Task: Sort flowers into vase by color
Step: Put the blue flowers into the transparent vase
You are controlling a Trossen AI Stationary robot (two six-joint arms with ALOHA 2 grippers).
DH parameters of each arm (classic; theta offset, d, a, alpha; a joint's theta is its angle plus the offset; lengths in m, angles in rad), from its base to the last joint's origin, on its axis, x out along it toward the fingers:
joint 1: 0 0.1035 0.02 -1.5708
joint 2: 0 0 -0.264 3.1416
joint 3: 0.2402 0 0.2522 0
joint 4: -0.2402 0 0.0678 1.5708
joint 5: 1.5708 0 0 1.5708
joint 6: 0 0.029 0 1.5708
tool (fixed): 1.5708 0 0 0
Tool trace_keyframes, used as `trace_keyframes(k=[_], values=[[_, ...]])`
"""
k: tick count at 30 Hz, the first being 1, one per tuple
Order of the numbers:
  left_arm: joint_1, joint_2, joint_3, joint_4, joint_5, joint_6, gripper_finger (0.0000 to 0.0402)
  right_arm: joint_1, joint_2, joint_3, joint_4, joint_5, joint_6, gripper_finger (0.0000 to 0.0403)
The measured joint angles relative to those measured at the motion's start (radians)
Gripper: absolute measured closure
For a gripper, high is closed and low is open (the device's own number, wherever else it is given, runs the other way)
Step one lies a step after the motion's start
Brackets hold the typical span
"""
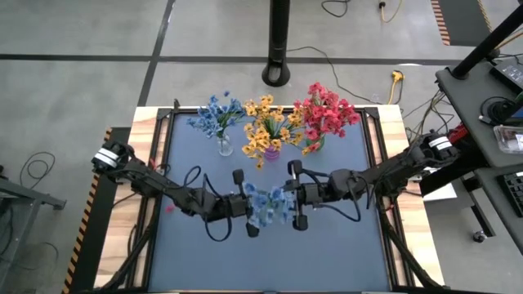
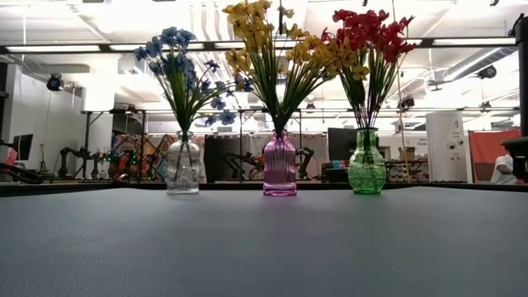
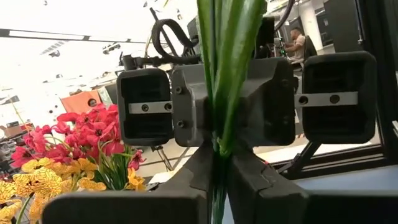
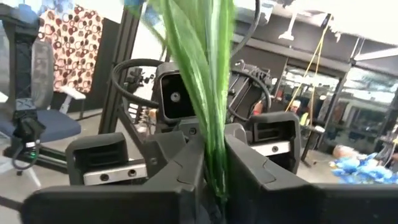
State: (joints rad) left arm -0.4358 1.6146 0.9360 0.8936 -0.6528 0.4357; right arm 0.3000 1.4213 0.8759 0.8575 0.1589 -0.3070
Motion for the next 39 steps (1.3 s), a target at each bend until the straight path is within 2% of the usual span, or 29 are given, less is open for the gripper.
trace_keyframes(k=[5, 9, 17, 21, 26, 32, 39], values=[[0.000, -0.001, 0.000, -0.004, -0.002, 0.001, 0.0378, 0.000, -0.014, 0.029, -0.093, 0.002, 0.046, 0.0294], [0.000, -0.013, 0.000, -0.033, -0.001, 0.001, 0.0394, 0.000, -0.039, 0.066, -0.204, 0.031, 0.059, 0.0251], [0.000, -0.075, -0.052, -0.048, -0.018, -0.001, 0.0396, 0.000, -0.101, 0.170, -0.507, 0.107, 0.101, 0.0192], [0.000, -0.166, -0.125, -0.047, -0.047, -0.023, 0.0396, 0.000, -0.120, 0.200, -0.604, 0.108, 0.101, 0.0177], [-0.003, -0.329, -0.227, -0.047, -0.087, -0.050, 0.0396, 0.000, -0.131, 0.205, -0.638, 0.136, 0.106, 0.0168], [0.000, -0.550, -0.332, -0.064, -0.218, -0.006, 0.0396, 0.000, -0.131, 0.204, -0.645, 0.168, 0.100, 0.0170], [0.031, -0.754, -0.341, -0.071, -0.229, 0.092, 0.0396, 0.000, -0.131, 0.204, -0.642, 0.175, 0.095, 0.0168]])
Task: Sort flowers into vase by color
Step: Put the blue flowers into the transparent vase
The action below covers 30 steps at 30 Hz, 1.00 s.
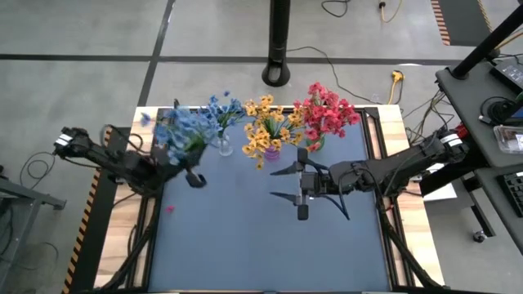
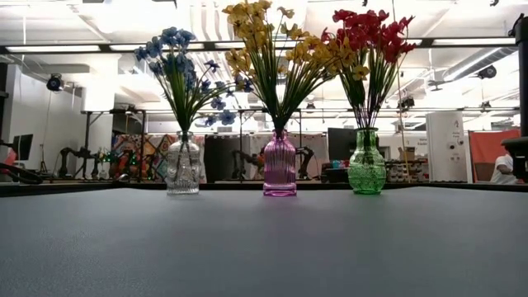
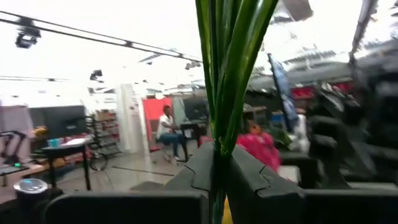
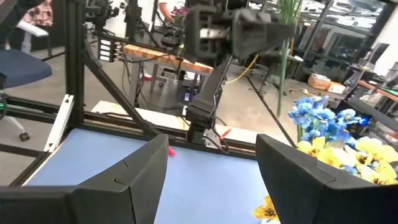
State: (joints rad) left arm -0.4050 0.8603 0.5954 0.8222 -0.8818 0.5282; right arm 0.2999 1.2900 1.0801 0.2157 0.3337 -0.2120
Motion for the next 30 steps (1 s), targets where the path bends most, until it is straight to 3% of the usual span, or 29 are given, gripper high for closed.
trace_keyframes(k=[4, 16, 20, 25, 30], values=[[0.036, -0.066, 0.045, -0.058, 0.000, 0.021, 0.0397, -0.006, 0.000, 0.000, -0.001, 0.001, -0.001, 0.0170], [0.260, -0.070, 0.252, -0.540, 0.150, -0.131, 0.0397, -0.014, 0.000, -0.002, -0.002, 0.008, -0.007, 0.0170], [0.362, -0.071, 0.283, -0.601, 0.295, -0.172, 0.0397, -0.014, 0.005, -0.005, -0.008, 0.008, -0.006, 0.0172], [0.500, -0.074, 0.300, -0.627, 0.387, -0.174, 0.0397, -0.024, 0.014, -0.005, -0.005, 0.008, -0.006, 0.0172], [0.673, -0.059, 0.337, -0.700, 0.550, -0.196, 0.0397, -0.037, 0.023, -0.005, -0.005, 0.008, -0.004, 0.0172]])
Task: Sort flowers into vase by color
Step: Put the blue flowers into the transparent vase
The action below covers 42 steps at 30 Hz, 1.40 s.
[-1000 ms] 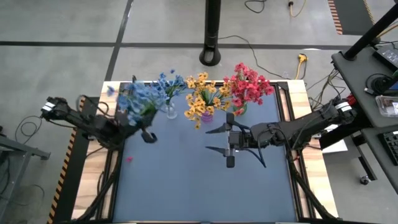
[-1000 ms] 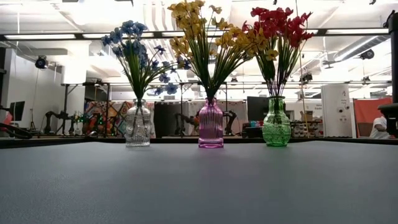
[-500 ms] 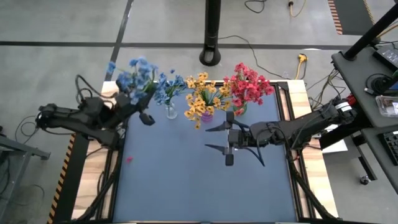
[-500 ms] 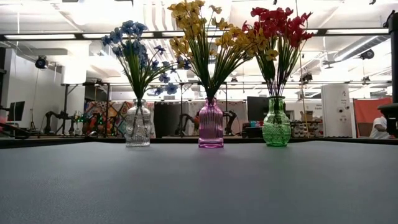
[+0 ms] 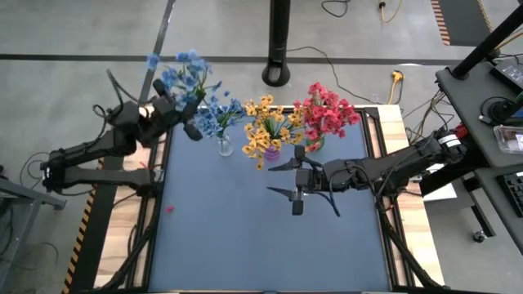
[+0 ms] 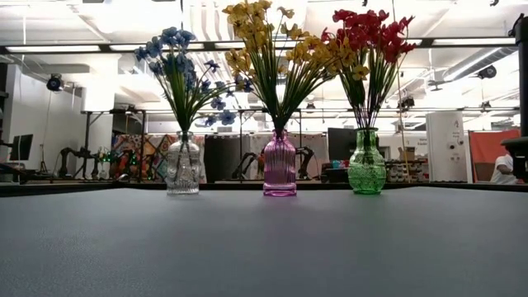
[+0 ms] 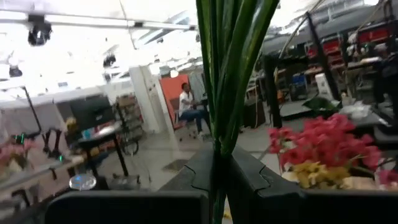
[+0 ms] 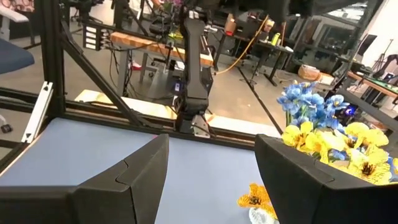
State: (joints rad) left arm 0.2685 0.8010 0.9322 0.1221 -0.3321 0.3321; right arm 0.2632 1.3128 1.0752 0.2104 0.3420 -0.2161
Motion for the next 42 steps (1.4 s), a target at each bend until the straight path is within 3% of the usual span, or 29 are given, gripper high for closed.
trace_keyframes(k=[4, 10, 13, 21, 27, 42], values=[[0.155, 0.014, 0.013, -0.030, 0.130, -0.052, 0.0397, -0.012, 0.003, 0.000, 0.001, 0.000, 0.007, 0.0172], [0.410, 0.019, -0.010, -0.035, 0.458, -0.199, 0.0397, -0.023, 0.010, 0.000, -0.030, 0.000, 0.010, 0.0172], [0.512, 0.025, -0.011, -0.039, 0.564, -0.242, 0.0397, -0.026, 0.011, 0.000, -0.044, 0.000, 0.012, 0.0172], [0.681, 0.026, -0.012, -0.072, 0.597, -0.221, 0.0397, -0.028, 0.011, 0.000, -0.050, 0.000, 0.019, 0.0172], [0.727, 0.063, -0.028, -0.143, 0.726, -0.235, 0.0397, -0.028, 0.011, 0.000, -0.051, 0.000, 0.016, 0.0172], [0.728, -0.045, -0.357, 0.139, 0.795, -0.356, 0.0397, -0.028, 0.011, -0.027, -0.051, 0.000, 0.026, 0.0172]])
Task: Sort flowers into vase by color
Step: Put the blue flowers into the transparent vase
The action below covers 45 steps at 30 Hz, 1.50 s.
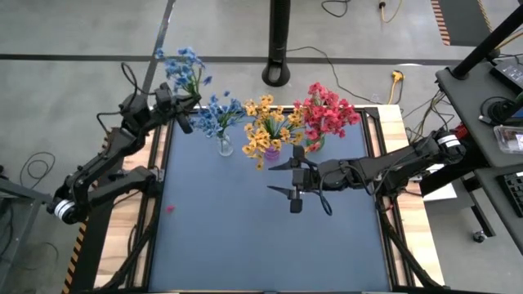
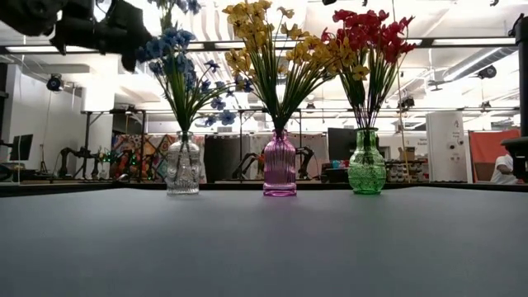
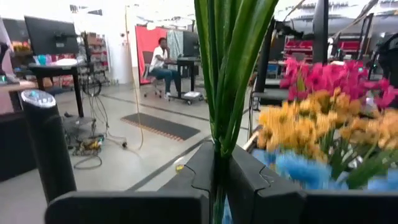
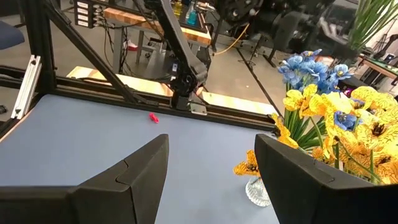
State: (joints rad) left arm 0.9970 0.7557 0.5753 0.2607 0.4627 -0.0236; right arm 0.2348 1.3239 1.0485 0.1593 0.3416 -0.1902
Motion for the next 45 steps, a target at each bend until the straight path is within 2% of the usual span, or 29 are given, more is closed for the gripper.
trace_keyframes(k=[4, 11, 21, 29, 35, 45], values=[[0.000, -0.025, -0.062, 0.010, -0.004, -0.002, 0.0397, 0.000, 0.000, -0.002, 0.001, 0.000, 0.000, 0.0172], [0.000, -0.043, -0.156, 0.137, 0.026, -0.025, 0.0397, 0.000, 0.000, -0.003, 0.002, 0.000, 0.016, 0.0172], [0.000, -0.023, -0.280, 0.383, 0.027, -0.182, 0.0397, 0.000, 0.000, -0.004, 0.010, -0.001, 0.024, 0.0172], [-0.007, -0.008, -0.334, 0.495, 0.018, -0.286, 0.0397, 0.000, 0.000, -0.005, 0.032, -0.001, 0.022, 0.0172], [-0.008, 0.021, -0.354, 0.560, 0.015, -0.305, 0.0397, 0.000, 0.000, -0.006, 0.041, -0.001, 0.016, 0.0172], [-0.051, 0.123, -0.354, 0.697, 0.015, -0.349, 0.0397, 0.000, 0.001, -0.006, 0.064, -0.001, 0.006, 0.0172]])
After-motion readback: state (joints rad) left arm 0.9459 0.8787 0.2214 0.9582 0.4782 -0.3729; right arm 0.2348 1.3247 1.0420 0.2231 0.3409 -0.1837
